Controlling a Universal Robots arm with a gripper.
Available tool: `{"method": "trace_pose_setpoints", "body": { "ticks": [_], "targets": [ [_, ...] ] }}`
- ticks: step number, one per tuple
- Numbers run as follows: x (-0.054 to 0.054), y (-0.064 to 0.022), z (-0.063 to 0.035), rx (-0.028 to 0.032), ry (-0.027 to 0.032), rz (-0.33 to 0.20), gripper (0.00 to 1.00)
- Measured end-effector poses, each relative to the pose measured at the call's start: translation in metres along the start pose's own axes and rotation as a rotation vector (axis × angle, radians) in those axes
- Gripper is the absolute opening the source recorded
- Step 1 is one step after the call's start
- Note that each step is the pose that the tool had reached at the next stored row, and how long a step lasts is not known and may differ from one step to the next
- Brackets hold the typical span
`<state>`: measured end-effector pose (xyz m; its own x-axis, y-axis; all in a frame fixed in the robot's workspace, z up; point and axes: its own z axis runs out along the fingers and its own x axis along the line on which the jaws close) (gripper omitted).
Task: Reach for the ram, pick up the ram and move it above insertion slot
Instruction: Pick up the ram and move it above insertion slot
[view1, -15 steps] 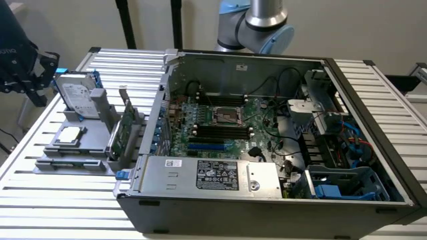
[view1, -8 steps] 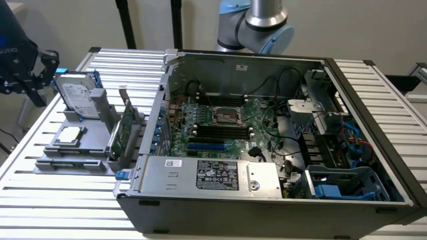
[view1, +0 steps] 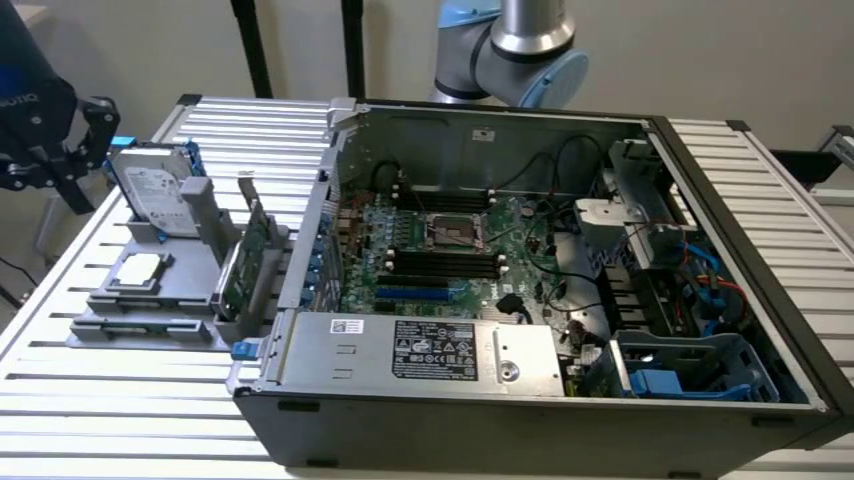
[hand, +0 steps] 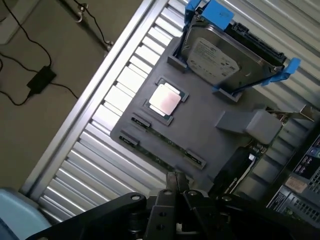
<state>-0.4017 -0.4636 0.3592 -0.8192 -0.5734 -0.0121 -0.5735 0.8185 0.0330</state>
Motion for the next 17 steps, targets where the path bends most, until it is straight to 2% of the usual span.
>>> {"method": "trace_pose_setpoints", "body": {
  "ticks": [10, 17],
  "targets": [
    [0.0, 0.0001, -0.001, 0.0048, -0.0075, -0.175, 0.11],
    [0.0, 0.0001, -0.0011, 0.0073, -0.0096, -0.302, 0.11]
  ]
}}
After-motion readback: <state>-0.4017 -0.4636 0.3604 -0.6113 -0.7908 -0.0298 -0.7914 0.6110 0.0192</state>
